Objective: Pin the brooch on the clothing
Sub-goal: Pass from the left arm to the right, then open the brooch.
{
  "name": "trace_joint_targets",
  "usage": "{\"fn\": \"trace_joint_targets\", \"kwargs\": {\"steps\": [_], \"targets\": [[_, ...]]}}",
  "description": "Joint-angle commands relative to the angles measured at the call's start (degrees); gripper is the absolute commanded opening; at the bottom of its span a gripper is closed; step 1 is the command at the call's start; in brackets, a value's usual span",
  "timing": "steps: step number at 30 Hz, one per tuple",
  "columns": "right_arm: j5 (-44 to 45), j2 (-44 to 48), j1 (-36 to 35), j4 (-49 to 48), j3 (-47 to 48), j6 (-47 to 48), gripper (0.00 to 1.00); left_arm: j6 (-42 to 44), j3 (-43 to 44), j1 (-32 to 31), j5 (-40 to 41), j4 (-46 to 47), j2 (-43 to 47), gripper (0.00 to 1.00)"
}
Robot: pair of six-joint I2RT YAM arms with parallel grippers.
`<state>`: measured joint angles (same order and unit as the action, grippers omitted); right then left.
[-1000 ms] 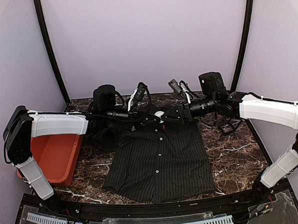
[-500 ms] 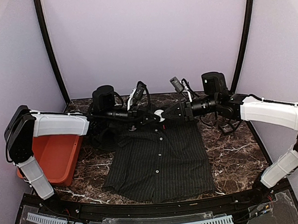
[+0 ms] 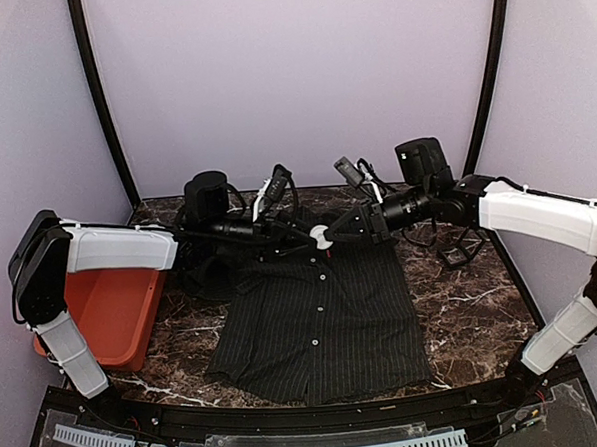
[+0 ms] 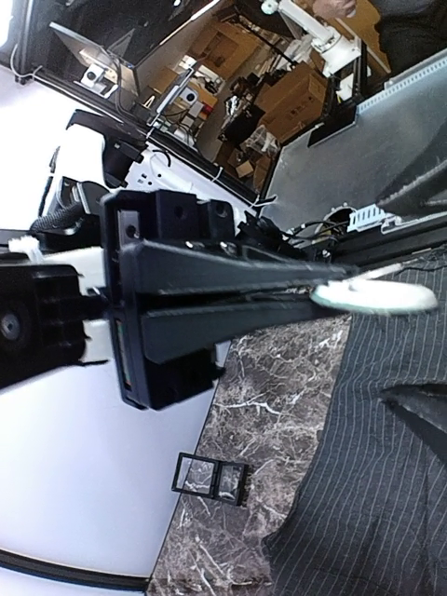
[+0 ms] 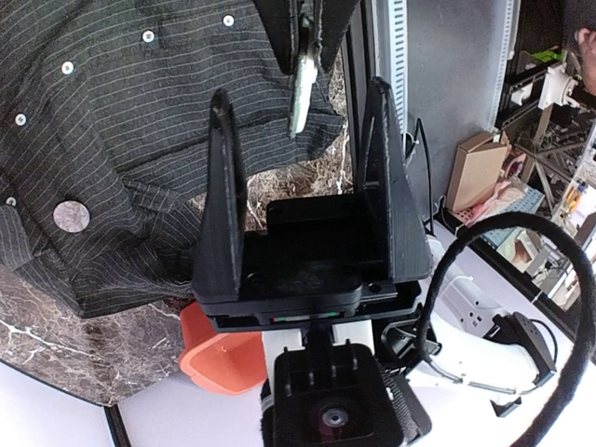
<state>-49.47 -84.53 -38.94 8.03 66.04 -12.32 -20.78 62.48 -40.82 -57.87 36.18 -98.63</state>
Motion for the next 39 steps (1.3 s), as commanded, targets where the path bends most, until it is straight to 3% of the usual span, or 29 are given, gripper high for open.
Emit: {"fn": "trace_joint_targets", "kwargs": {"steps": [1,11,17,22,29,39], "targets": [[-1.4,-0.3,0.1,12.0,5.5,7.3,0.0,5.2,2.3,0.9,-3.3,-7.5,1.7,0.63],[-3.7,-4.2,-1.1,25.3,10.5,14.1,0.0,12.9,6.1,0.8,-7.4,-18.9,0.1,0.65],[-2.7,-5.7,-2.3,27.4,11.8,15.2,0.0,13.1,7.1,0.0,-8.9,-19.9,-1.3,0.57],[-2.4,-5.9,-2.6,28.0,12.9,15.5,0.0,16.8,8.7,-1.1,-9.2,-26.1,-2.5,0.52],[-2.3,-6.3,-2.9,29.0,13.7,16.0,0.0,19.0,9.7,-1.6,-8.9,-29.0,-3.1,0.37],[-1.5,-6.8,-3.3,30.6,13.1,17.1,0.0,19.1,9.5,-1.6,-8.9,-28.5,-2.6,0.34]]}}
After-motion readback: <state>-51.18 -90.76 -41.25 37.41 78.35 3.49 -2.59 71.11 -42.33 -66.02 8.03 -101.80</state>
